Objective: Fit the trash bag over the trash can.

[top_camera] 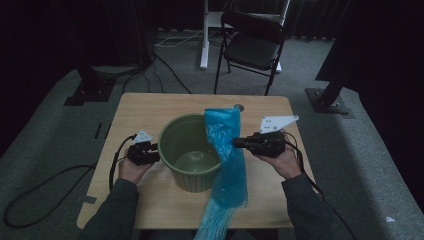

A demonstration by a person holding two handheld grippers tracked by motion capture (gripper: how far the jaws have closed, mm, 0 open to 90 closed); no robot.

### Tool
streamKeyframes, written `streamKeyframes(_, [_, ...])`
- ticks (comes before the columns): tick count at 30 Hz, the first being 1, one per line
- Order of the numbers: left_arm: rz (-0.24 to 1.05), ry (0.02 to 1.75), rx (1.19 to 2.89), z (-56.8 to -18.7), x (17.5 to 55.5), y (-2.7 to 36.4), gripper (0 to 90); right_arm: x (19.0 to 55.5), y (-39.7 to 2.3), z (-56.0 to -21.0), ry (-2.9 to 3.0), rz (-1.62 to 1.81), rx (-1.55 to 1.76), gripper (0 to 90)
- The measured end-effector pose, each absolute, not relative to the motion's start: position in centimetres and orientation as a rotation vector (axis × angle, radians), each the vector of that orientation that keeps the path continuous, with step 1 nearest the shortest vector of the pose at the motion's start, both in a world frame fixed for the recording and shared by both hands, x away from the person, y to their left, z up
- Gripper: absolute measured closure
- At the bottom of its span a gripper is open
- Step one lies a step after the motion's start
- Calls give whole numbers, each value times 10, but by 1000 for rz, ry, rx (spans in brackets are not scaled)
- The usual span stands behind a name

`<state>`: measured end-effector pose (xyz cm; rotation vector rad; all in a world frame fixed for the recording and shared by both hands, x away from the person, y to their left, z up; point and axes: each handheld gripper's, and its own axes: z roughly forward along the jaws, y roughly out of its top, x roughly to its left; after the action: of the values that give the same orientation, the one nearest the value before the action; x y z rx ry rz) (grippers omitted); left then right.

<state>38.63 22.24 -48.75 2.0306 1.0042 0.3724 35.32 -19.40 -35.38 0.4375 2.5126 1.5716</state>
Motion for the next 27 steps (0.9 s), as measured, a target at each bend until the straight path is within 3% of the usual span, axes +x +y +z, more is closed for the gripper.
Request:
streamKeyframes(16, [374,1004,2023,-487,386,223,568,363,-158,-364,2646,1555,376,883])
streamKeyframes(27, [374,1005,2028,-487,387,222,566,370,-157,-368,2678,1529,420,879])
